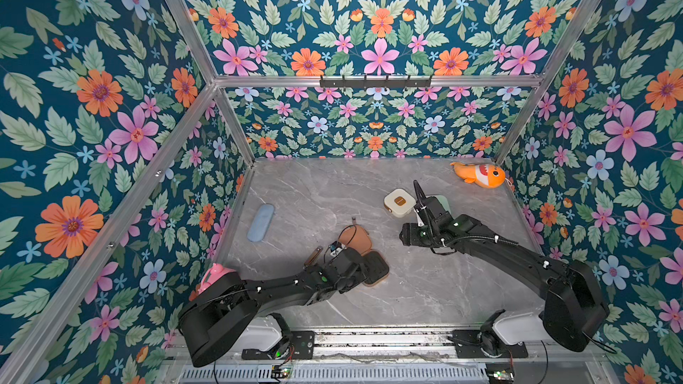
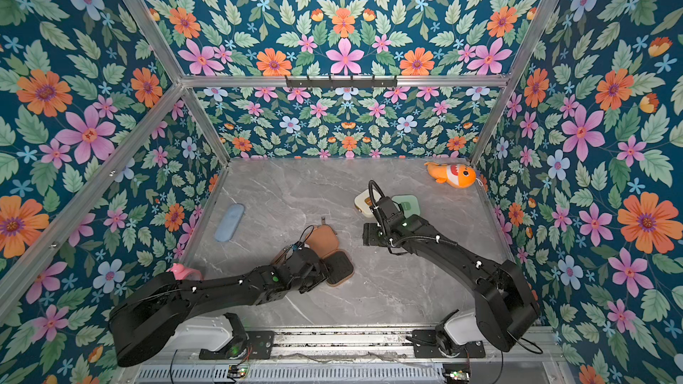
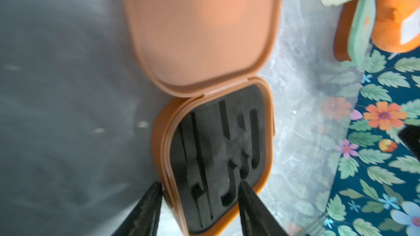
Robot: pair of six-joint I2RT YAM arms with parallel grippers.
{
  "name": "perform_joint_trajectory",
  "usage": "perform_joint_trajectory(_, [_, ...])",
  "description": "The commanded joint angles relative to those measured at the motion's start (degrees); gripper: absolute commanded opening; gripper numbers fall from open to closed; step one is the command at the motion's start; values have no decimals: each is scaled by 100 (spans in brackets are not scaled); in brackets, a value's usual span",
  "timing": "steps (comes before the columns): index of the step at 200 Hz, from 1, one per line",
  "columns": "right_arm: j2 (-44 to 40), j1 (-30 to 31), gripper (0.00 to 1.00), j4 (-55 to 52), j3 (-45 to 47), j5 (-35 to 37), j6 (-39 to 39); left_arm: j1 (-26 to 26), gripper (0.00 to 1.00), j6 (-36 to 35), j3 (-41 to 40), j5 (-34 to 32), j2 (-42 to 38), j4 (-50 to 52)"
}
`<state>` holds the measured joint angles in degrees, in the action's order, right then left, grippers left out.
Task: Organize nail clipper sets
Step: Place the storage box at the center of the board.
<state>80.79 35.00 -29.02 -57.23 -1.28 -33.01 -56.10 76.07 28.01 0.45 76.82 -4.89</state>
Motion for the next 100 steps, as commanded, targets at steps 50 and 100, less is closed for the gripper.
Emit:
perform_joint_trajectory(50, [-345,-58,99,-301,-5,302,-204,-177,58,-798,995,-317,-183,1252])
perform_joint_trajectory(100, [-1051,-333,100,261,568,140,-438,938,64,-2568,1626,-683,-769,3175])
